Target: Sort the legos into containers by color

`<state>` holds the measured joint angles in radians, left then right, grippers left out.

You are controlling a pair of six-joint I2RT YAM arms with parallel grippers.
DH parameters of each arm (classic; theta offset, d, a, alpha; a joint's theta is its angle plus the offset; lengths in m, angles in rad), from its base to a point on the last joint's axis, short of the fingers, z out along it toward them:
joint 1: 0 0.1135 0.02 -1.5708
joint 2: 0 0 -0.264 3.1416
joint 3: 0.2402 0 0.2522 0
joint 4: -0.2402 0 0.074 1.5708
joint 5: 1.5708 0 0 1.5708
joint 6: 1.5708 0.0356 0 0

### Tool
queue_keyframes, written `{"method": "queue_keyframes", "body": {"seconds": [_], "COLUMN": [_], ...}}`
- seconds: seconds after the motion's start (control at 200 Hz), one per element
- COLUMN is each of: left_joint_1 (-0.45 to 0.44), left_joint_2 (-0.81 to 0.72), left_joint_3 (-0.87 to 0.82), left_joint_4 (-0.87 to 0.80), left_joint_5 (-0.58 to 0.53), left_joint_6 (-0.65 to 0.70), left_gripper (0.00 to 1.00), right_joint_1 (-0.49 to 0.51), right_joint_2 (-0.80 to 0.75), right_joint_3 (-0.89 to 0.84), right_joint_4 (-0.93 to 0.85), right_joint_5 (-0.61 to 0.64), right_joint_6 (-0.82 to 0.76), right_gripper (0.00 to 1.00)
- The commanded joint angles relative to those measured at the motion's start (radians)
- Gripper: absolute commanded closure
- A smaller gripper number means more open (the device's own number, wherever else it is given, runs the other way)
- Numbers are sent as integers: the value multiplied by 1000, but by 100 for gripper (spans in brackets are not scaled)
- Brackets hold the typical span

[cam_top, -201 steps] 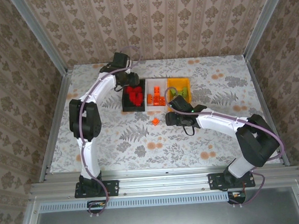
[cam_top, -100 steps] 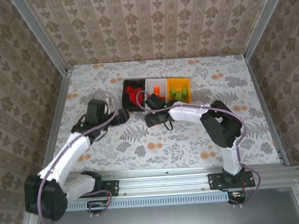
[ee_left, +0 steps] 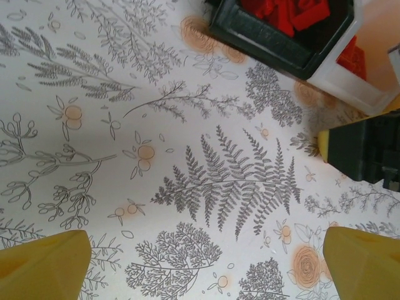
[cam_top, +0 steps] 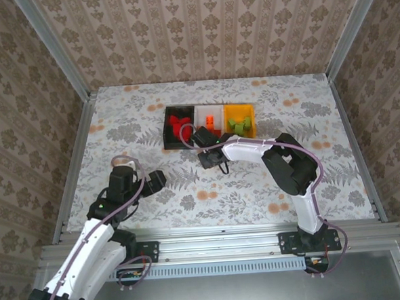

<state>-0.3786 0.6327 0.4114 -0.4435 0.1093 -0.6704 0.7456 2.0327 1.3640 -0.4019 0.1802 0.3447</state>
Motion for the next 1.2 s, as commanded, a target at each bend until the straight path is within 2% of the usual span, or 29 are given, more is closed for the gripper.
{"method": "queue_keyframes", "body": {"seconds": [0.0,0.2,0.325,0.57,0.615,0.665,0.755,0.91,0.985,1.11,1.14,1.17,1.195], "left_joint_1": [3,3,4,4,4,4,3,4,3,-3,-5,-7,-9], "left_joint_2": [-1,-14,-29,-33,-42,-59,-88,-104,-100,-106,-111,-114,-116], "left_joint_3": [-32,-36,-26,-5,-7,-14,-21,-14,-2,30,37,42,40], "left_joint_4": [-20,-24,-29,-52,-59,-65,-75,-57,-30,3,6,9,19], "left_joint_5": [26,36,38,20,17,17,19,12,-5,-127,-172,-217,-259], "left_joint_6": [-29,-36,-38,-45,-49,-54,-56,-73,-101,-185,-209,-246,-284], "left_gripper": [3,3,3,0,0,0,0,0,0,0,0,0,0], "right_joint_1": [11,12,-17,-102,-109,-118,-117,-107,-87,-37,-27,-20,-15], "right_joint_2": [-71,-110,-106,84,106,122,97,-51,-190,-503,-570,-647,-705], "right_joint_3": [0,56,150,418,456,495,527,437,277,-42,-109,-165,-208], "right_joint_4": [-33,-59,-95,-194,-209,-229,-242,-208,-112,101,146,186,213], "right_joint_5": [45,80,132,156,164,165,174,173,169,166,164,160,153], "right_joint_6": [20,22,-23,-71,-76,-78,-97,-76,-59,-78,-89,-105,-122], "right_gripper": [63,64,63,61,58,49,41,37,35,27,24,3,0]}}
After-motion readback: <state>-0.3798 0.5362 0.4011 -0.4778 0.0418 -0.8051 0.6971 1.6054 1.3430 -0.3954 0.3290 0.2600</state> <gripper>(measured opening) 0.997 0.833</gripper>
